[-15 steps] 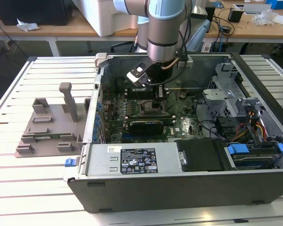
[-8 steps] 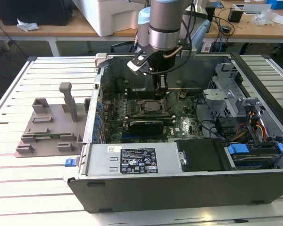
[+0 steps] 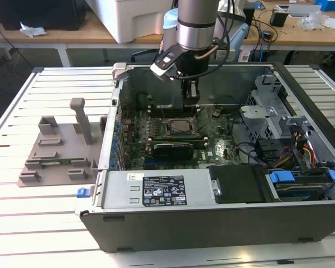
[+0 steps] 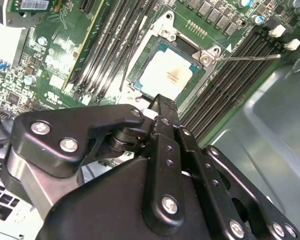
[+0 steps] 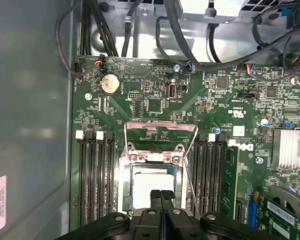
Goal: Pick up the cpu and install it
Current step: 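Place the cpu into insertion slot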
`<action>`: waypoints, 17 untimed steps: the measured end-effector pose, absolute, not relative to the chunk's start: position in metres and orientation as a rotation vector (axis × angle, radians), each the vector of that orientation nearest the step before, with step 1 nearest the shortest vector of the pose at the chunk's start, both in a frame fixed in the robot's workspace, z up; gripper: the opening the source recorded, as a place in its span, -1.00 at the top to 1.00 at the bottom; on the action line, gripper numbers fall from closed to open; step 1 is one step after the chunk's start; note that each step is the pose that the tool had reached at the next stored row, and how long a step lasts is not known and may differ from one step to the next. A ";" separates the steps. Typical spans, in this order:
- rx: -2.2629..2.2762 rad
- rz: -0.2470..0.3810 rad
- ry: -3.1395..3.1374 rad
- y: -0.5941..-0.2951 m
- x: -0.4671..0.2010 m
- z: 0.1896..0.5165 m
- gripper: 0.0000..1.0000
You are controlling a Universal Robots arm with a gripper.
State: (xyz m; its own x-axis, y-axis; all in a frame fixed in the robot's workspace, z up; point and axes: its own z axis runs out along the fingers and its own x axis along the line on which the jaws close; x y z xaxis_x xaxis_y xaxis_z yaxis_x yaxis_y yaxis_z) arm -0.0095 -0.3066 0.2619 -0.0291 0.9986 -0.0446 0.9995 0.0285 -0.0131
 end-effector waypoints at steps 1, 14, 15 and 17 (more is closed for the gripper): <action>2.173 -0.063 2.236 -0.307 -0.009 0.263 0.79; 2.173 -0.063 2.236 -0.307 -0.009 0.280 0.79; 2.173 -0.063 2.236 -0.307 -0.009 0.283 0.79; 2.173 -0.063 2.236 -0.307 -0.010 0.289 0.79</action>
State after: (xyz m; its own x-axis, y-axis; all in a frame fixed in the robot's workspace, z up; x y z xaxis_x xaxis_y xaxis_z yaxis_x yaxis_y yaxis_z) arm -0.0095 -0.3066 0.2885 -0.0291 0.9986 -0.0447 0.9995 0.0285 -0.0132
